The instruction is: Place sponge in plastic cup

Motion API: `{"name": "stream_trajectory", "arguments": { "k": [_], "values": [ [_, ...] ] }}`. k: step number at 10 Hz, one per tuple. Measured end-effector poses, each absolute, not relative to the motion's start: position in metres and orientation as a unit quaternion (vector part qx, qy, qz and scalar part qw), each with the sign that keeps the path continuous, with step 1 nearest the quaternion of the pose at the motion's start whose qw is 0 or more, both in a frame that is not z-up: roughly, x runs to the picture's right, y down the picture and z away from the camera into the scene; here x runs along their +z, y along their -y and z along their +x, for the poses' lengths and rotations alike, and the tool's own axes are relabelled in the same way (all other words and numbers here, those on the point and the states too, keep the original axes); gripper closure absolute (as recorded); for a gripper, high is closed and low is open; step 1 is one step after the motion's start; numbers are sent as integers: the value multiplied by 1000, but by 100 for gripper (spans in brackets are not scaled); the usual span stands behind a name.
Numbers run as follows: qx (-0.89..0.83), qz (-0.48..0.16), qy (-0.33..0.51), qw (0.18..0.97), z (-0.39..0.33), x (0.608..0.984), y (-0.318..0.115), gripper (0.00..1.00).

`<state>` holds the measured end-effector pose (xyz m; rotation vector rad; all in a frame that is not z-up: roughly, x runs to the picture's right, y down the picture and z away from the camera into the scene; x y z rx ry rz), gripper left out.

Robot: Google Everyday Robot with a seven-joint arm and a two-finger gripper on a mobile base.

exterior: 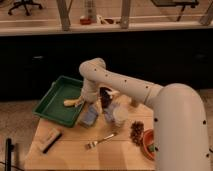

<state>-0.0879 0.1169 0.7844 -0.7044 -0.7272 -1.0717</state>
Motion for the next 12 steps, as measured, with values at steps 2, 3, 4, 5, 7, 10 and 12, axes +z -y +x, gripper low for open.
{"name": "stream_trajectory", "arguments": {
  "k": [2, 3, 4, 5, 7, 10, 12],
  "values": [
    [-490, -321, 331, 740, -87, 784, -114, 20],
    [-491, -320, 331, 739, -87, 784, -113, 20],
    [-492, -320, 330, 739, -86, 784, -112, 20],
    [-493, -320, 329, 739, -86, 784, -110, 20],
    [-501, -319, 323, 737, -88, 782, -104, 20],
    [-504, -308, 320, 741, -88, 777, -93, 20],
    [-504, -305, 321, 741, -91, 778, -93, 20]
  ]
}}
